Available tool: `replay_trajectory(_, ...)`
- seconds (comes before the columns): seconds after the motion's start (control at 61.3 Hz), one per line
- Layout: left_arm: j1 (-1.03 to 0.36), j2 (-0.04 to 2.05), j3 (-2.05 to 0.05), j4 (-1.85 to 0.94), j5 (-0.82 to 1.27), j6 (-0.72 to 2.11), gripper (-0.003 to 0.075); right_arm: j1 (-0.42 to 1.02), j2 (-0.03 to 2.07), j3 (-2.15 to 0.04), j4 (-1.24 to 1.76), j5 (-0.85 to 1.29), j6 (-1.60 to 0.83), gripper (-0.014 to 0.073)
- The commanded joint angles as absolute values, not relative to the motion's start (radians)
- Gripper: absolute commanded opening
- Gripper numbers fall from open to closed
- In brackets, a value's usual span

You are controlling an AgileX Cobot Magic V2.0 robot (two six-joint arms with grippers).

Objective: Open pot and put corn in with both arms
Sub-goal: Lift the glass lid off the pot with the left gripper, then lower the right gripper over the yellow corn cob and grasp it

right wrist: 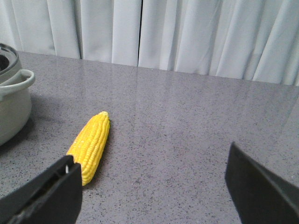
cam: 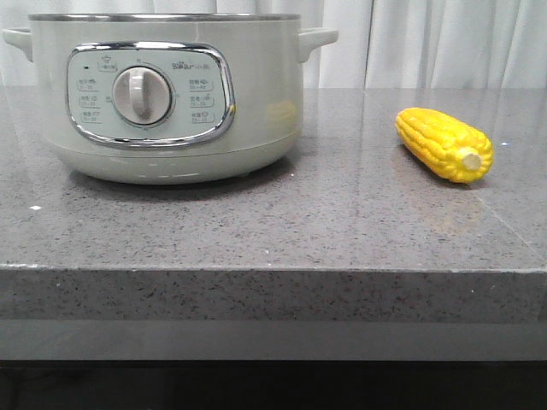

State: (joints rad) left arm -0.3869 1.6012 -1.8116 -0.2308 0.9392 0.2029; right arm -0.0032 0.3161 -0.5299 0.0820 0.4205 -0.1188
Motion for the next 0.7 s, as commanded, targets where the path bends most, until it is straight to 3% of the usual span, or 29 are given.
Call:
replay_trajectory(0.0,-0.395,1.49,-1.845,-0.26,0.886,0.198,0.0179,-0.005,0.332,-0.559,0.079,0.346,-0.126,0.0634)
replay_trajectory(0.163,-0.395,1.398,-1.767,-0.26,0.926,0.207,0.0179,-0.005,0.336,-0.559,0.079,0.346,-0.126,0.0634)
replay_trajectory(0.686,-0.395,0.874,-1.239,-0.26,0.898,0.201,0.0179,-0.005,0.434,-0.561,0.082,0.34,-0.126,0.0634)
